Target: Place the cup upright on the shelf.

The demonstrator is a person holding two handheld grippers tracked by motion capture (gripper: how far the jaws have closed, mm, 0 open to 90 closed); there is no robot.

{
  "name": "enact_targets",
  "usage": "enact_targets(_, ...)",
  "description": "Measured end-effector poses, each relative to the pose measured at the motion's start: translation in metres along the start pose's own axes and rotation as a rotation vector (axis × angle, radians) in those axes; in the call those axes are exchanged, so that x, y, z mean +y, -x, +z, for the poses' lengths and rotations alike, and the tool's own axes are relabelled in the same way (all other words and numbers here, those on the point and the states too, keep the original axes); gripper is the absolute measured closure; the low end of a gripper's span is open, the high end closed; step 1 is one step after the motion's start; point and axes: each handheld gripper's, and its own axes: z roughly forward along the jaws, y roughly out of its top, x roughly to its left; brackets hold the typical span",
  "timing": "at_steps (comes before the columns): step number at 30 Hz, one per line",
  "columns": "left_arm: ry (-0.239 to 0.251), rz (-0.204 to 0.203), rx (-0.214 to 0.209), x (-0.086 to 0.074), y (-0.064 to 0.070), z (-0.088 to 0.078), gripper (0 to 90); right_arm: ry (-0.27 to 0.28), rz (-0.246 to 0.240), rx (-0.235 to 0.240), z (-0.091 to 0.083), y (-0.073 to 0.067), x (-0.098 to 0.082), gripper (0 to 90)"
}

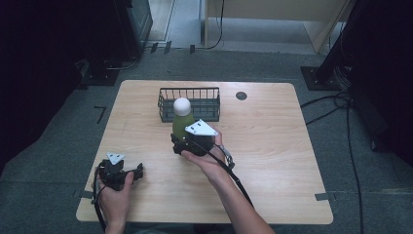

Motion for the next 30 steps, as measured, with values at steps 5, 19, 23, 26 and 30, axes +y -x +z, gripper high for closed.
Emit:
enact_targets(5,-0.002,0.001,0.0,0.0,0.0,0.0,1.2,0.006,0.002,-0.004,-0.002,0.003,0.006,19.7)
enact_targets(19,-0.001,0.001,0.0,0.0,0.0,0.0,1.2,0.031,-0.004,-0.018,-0.009,0.013,0.029,19.8)
enact_targets(23,-0.001,0.001,0.0,0.0,0.0,0.0,1.2,0.036,-0.007,-0.023,-0.011,0.015,0.039,19.8)
enact_targets(26,-0.001,0.0,0.0,0.0,0.0,0.0,1.2,0.041,-0.001,-0.022,-0.012,0.018,0.045,19.8)
enact_targets(30,-0.002,0.001,0.0,0.0,0.0,0.0,1.2,0.051,0.009,-0.028,-0.014,0.022,0.053,19.7)
